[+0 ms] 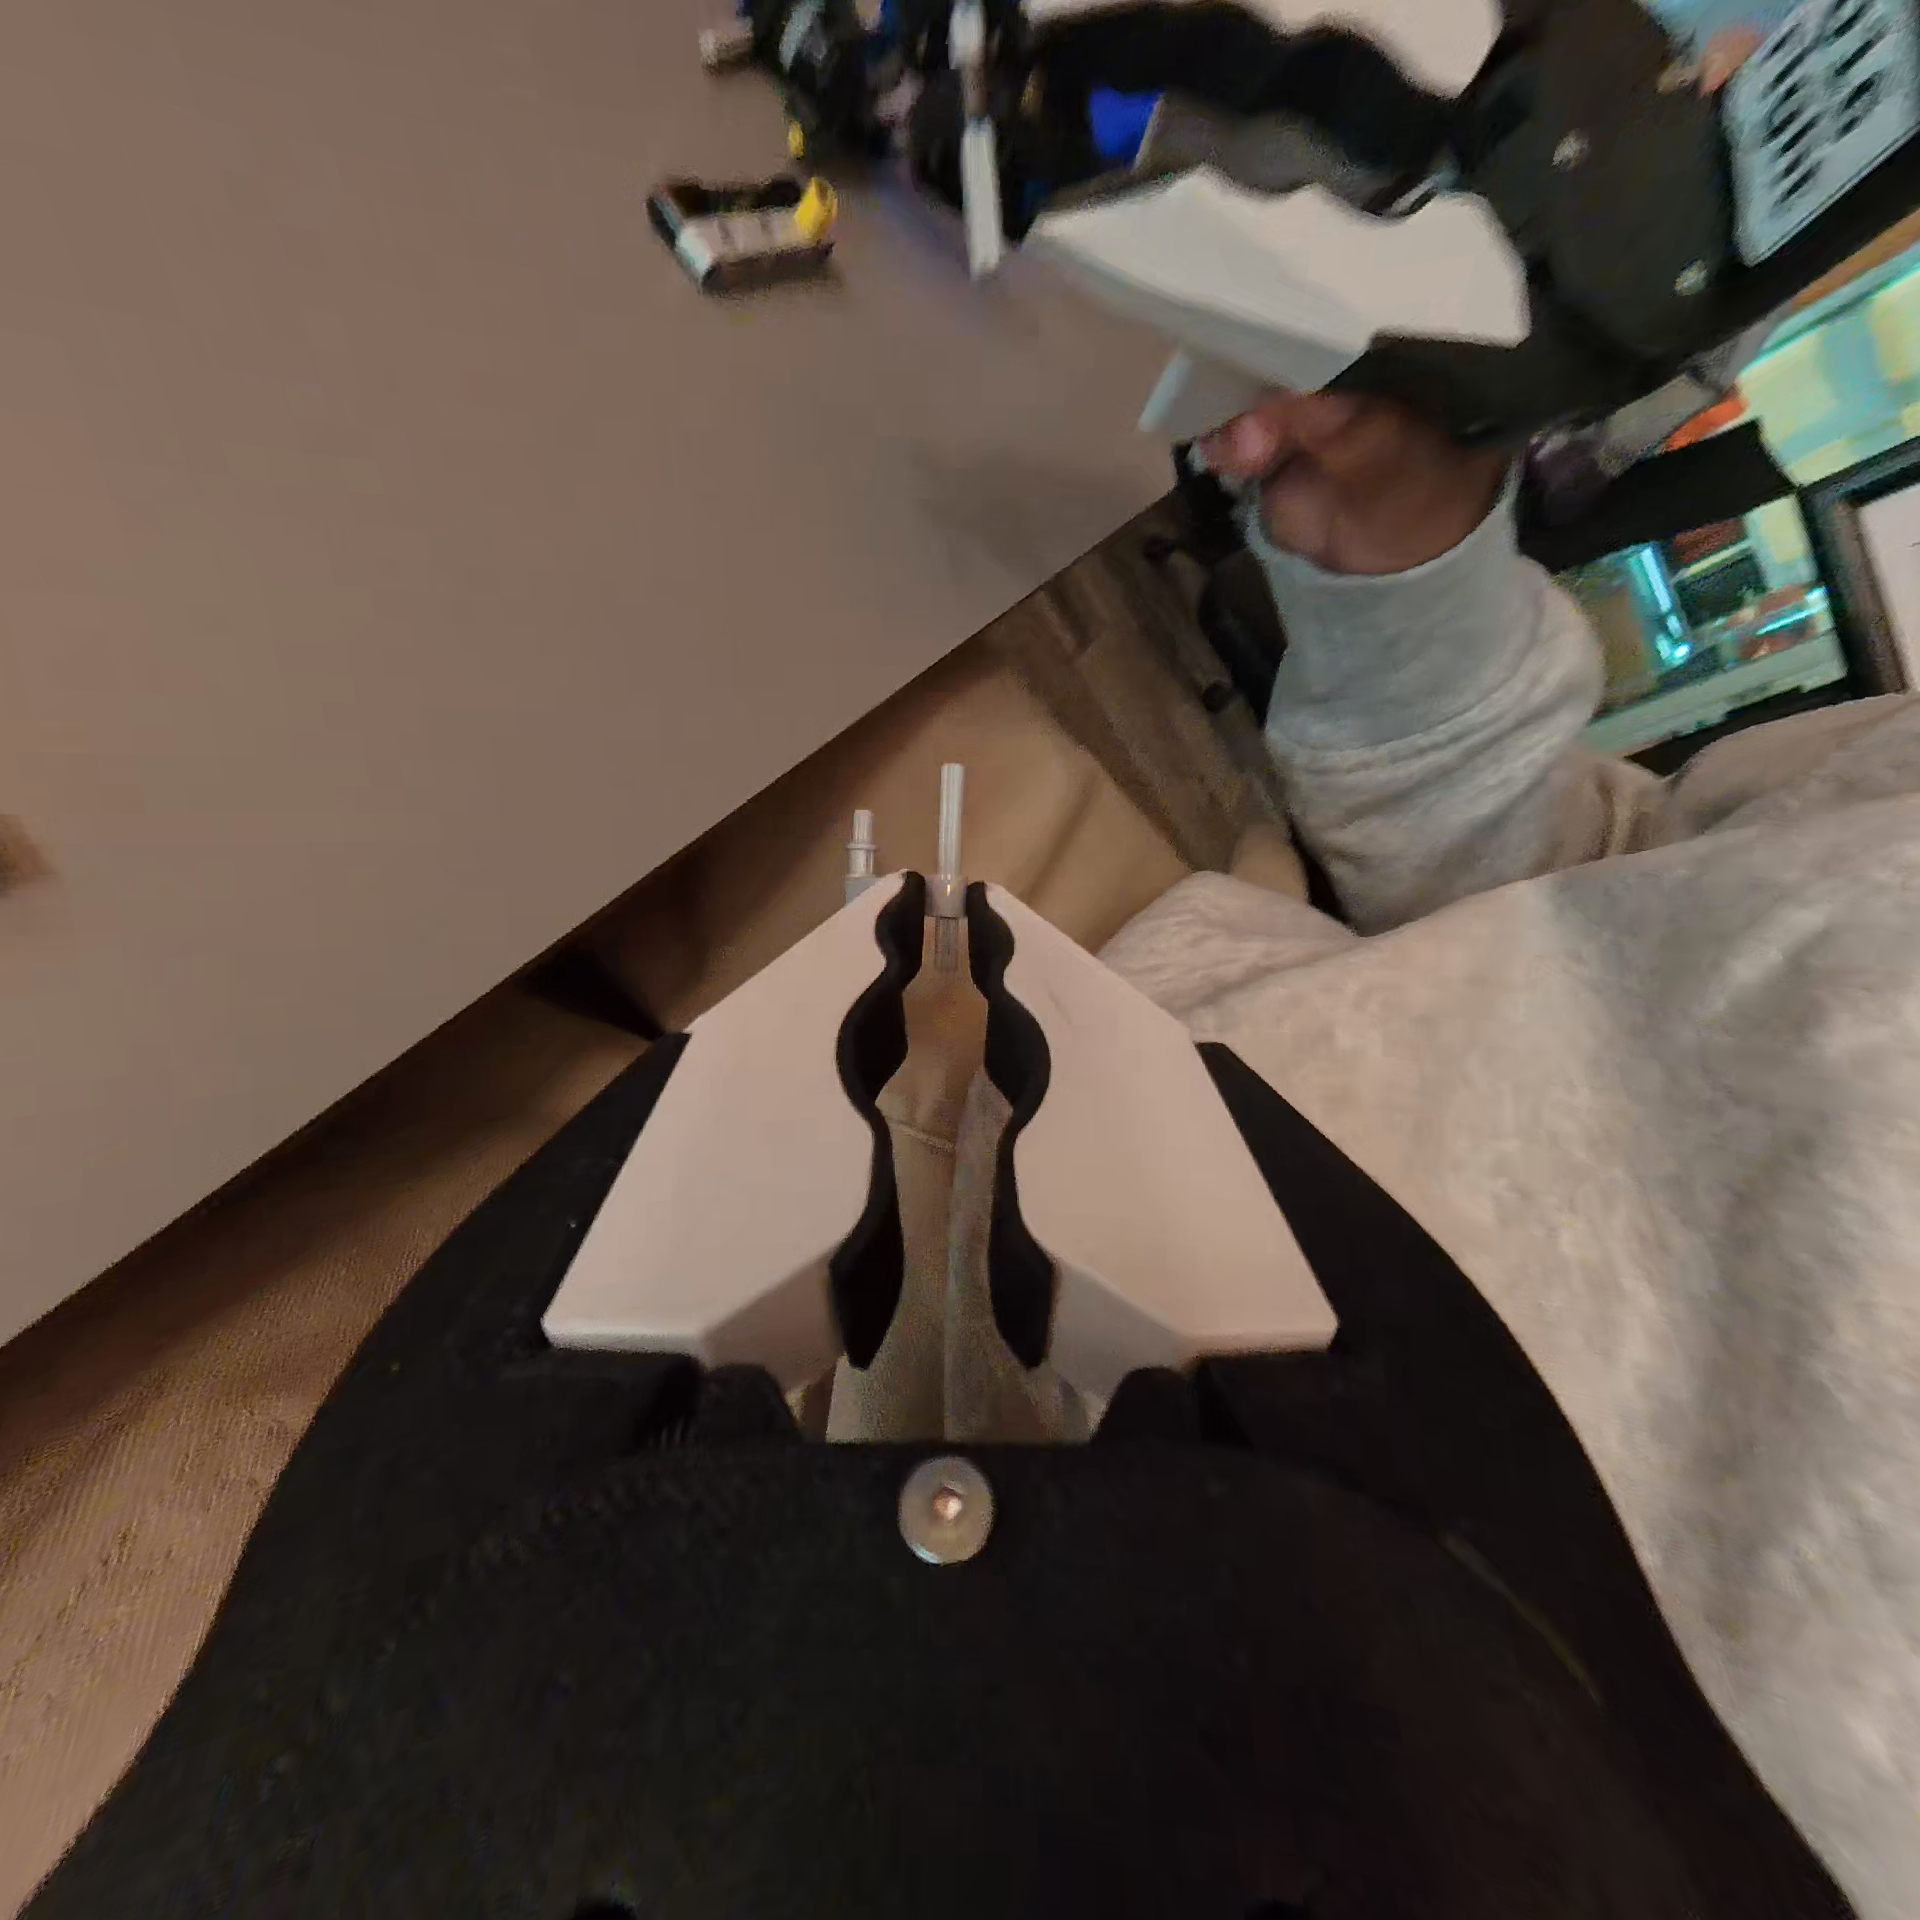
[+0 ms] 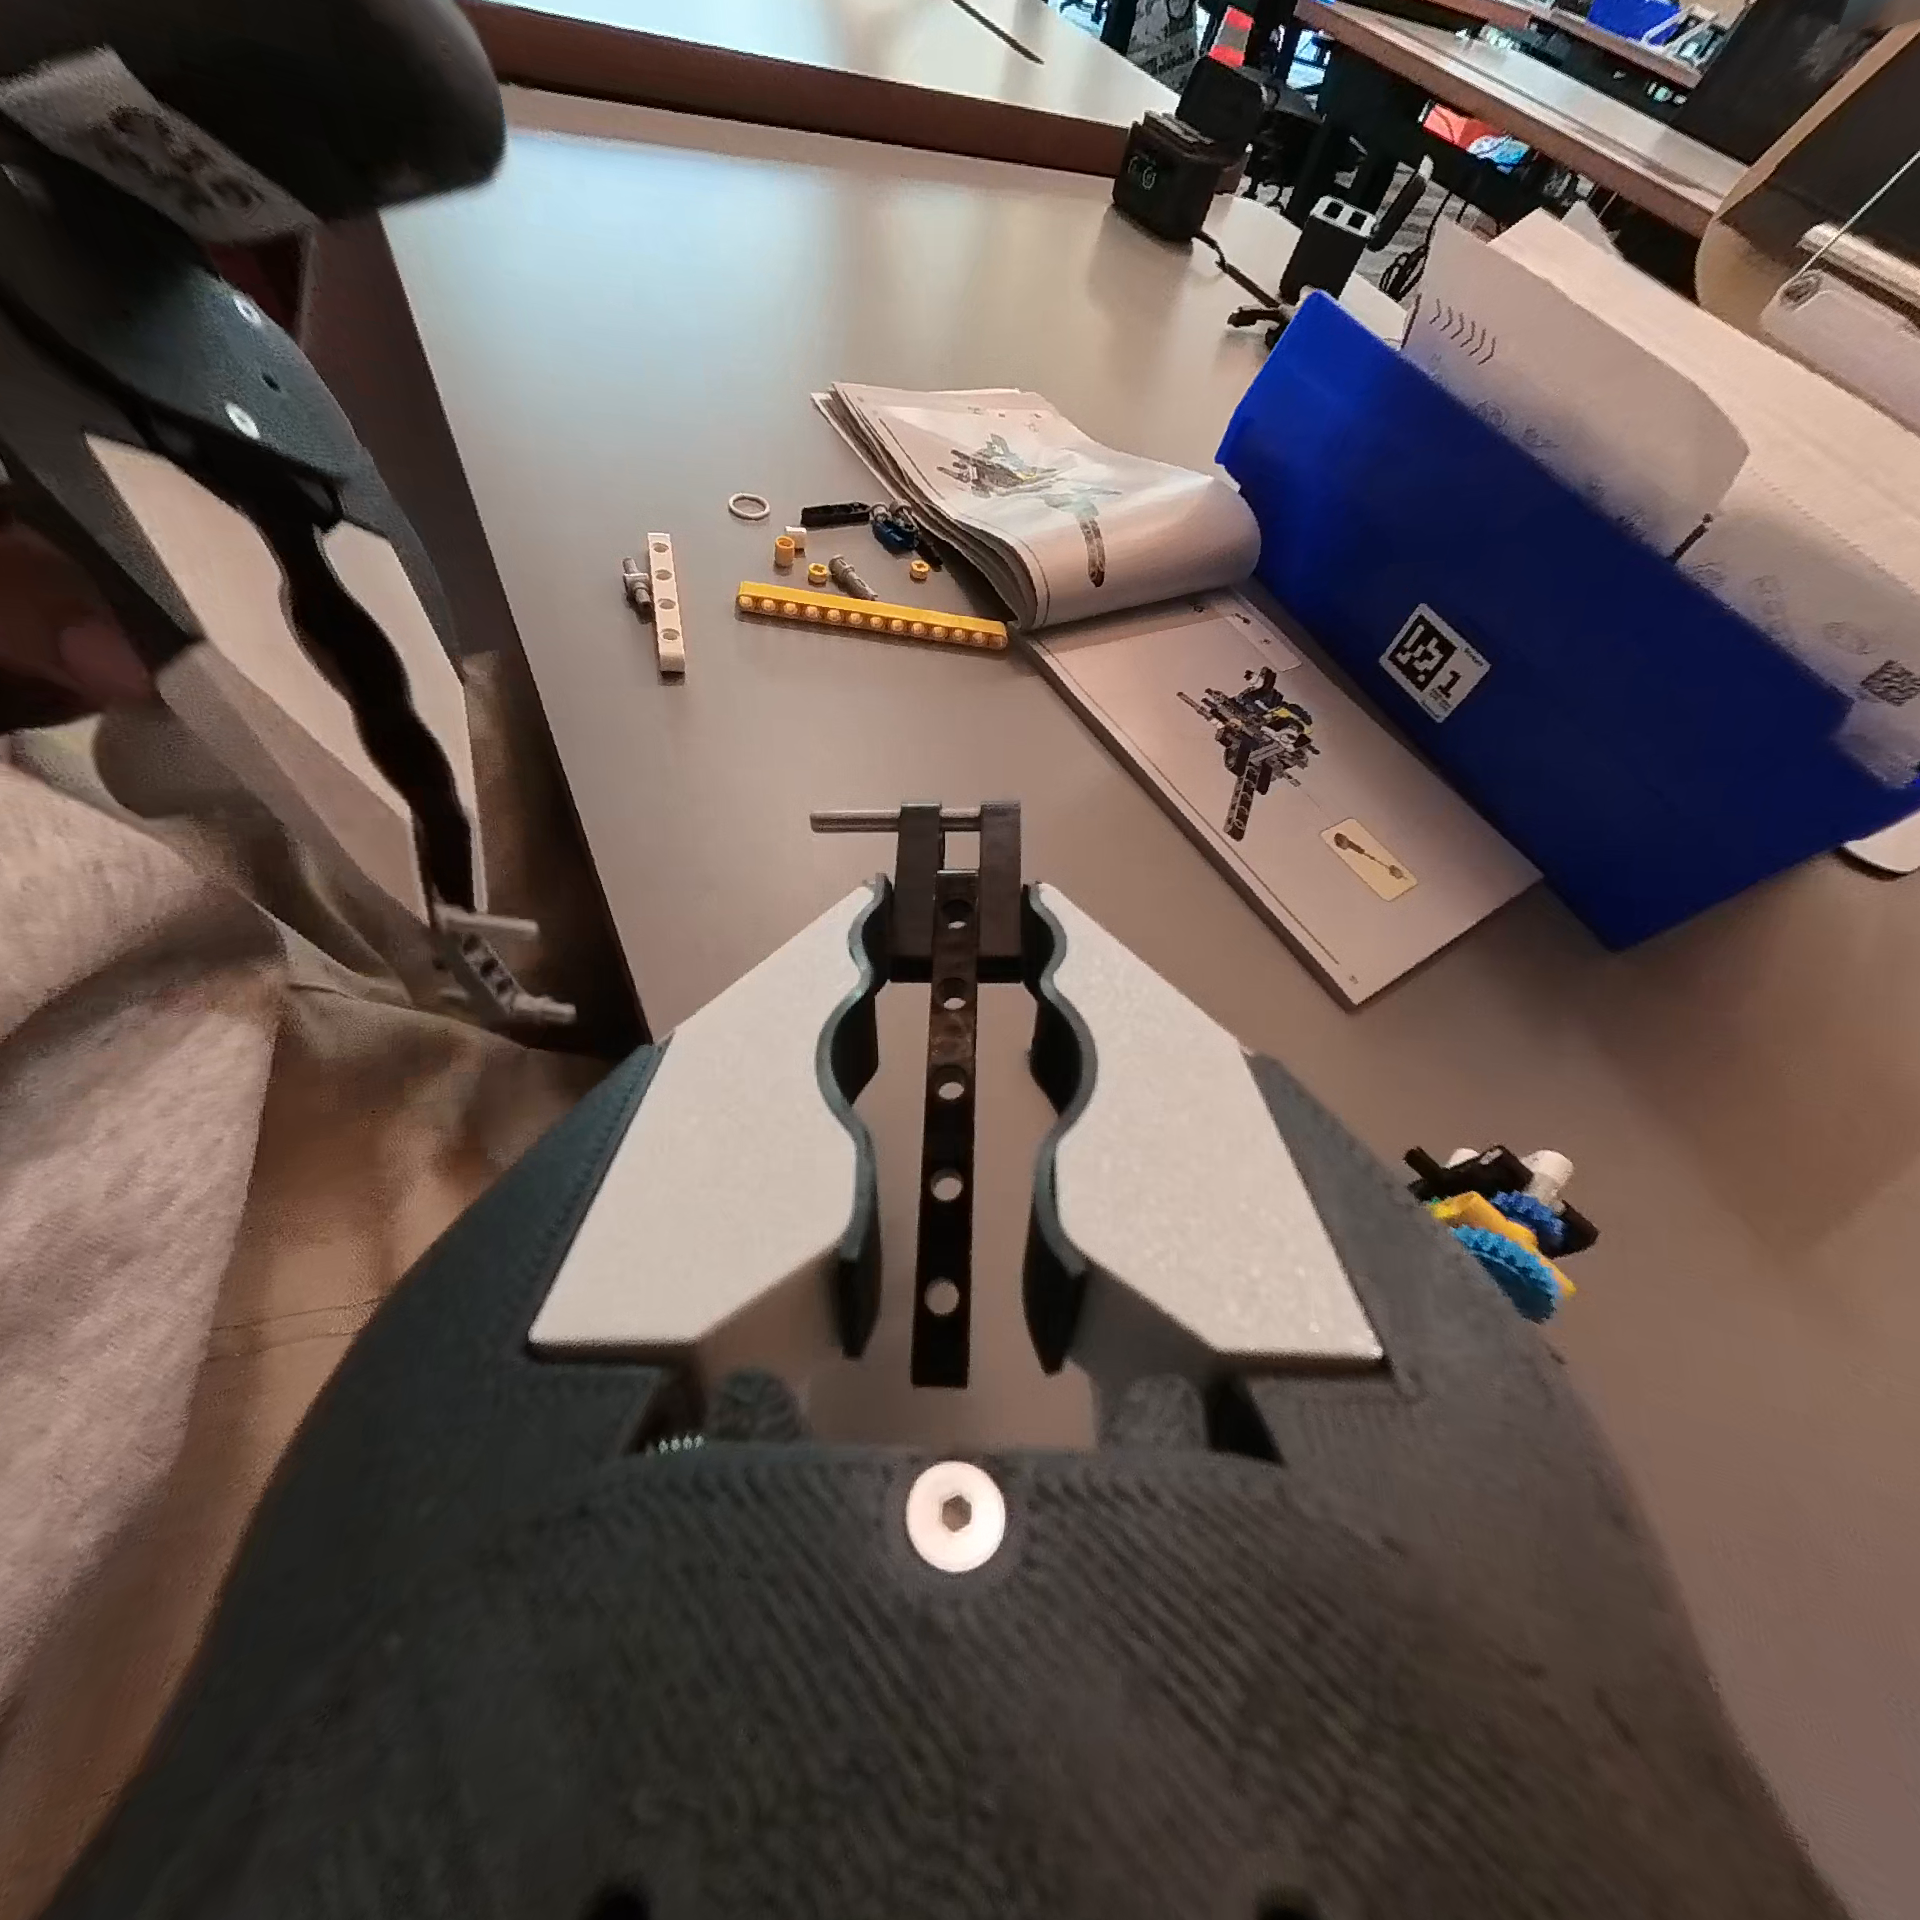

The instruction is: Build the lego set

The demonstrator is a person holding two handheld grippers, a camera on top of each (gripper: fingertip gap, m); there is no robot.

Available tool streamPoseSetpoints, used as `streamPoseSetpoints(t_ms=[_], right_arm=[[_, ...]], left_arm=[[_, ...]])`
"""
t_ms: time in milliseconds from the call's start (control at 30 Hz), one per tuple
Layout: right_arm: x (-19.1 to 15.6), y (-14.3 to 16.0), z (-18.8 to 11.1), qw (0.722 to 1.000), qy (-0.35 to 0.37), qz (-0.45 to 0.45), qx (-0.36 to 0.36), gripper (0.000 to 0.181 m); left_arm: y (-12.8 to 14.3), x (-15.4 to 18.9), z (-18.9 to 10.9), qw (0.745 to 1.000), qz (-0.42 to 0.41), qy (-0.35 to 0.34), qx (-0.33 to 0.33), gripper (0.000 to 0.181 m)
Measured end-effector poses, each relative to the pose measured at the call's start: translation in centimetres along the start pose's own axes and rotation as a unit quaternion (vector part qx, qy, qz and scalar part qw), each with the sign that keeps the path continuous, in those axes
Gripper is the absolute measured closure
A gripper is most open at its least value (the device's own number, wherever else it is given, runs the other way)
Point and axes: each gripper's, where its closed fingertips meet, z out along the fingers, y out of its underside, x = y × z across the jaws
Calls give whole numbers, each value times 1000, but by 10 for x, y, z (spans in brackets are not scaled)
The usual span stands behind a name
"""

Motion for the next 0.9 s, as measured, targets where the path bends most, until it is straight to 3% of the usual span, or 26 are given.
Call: streamPoseSetpoints(t_ms=[33, 200, 433, 900], right_arm=[[0, 1, 1, 1000, 0, 1, -2, 158], [-5, 13, 16, 999, -21, 26, -34, 158], [-20, 34, 48, 991, -69, 43, -105, 158], [-12, 39, 63, 987, -87, 73, -110, 154]], left_arm=[[-5, 3, -5, 1000, 1, 9, 12, 177], [-43, 15, -39, 994, 30, 48, 90, 177], [-83, -8, -69, 983, -1, 82, 164, 178], [-87, -14, -84, 953, -59, 167, 245, 178]])
